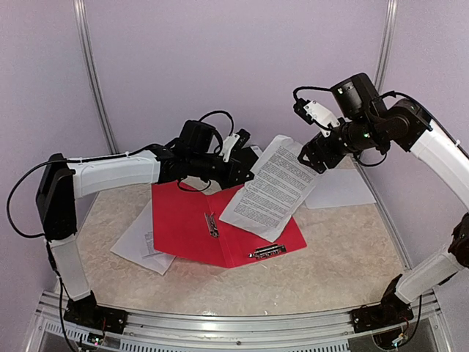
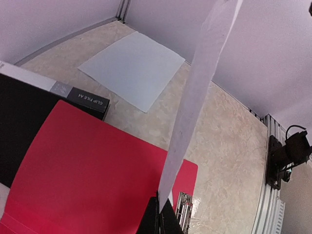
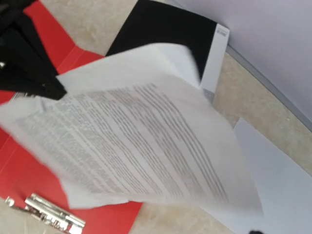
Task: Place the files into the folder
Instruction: Place the file on the spring clip of the folder.
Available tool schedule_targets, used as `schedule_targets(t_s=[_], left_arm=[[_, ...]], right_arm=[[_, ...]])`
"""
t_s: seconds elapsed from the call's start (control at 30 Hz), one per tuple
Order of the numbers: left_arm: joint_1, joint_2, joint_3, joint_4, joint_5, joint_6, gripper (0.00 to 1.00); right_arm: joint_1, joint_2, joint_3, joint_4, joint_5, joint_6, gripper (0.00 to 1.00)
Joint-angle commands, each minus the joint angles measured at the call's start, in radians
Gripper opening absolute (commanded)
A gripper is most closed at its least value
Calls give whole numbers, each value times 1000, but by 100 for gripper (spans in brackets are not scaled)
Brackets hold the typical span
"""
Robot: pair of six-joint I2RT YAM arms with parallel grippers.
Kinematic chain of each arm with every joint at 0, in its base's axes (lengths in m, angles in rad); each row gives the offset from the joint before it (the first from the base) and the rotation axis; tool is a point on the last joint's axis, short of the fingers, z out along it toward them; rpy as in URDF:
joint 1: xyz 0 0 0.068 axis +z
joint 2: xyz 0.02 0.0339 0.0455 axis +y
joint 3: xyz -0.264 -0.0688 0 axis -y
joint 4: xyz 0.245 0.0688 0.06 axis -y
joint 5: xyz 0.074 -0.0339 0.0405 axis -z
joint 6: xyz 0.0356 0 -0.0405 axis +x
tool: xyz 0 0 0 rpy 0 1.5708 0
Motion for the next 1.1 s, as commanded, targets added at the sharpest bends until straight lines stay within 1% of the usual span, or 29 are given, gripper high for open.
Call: schedule_targets(t_s=[0.0, 0.07, 0.13, 0.27, 0.37, 0.47, 0.57, 0.67, 0.9, 1.07], left_arm=[[48, -30, -86, 121, -44, -371, 0], [61, -26, -96, 106, -77, -470, 0], [85, -18, -108, 96, -80, -578, 0], [126, -5, -187, 173, -61, -755, 0], [144, 16, -215, 214, -78, -818, 0], [153, 46, -216, 223, -59, -872, 0], [153, 65, -249, 270, -32, -941, 0], [149, 73, -285, 299, -41, -966, 0], [110, 77, -313, 266, -146, -874, 0], [89, 96, -330, 273, -171, -881, 0]], right_arm=[[-22, -9, 7, 30, 16, 30, 79], [-25, -9, 2, 36, 14, 34, 80], [-28, -9, -6, 40, 7, 35, 80], [-28, -6, -26, 47, -3, 40, 79], [-27, -4, -41, 55, -16, 43, 79], [-28, -5, -55, 60, -19, 48, 79], [-28, -5, -66, 63, -19, 51, 80], [-28, -9, -79, 65, -23, 54, 79], [-29, -19, -115, 81, -38, 62, 79], [-29, -19, -132, 88, -44, 67, 79]])
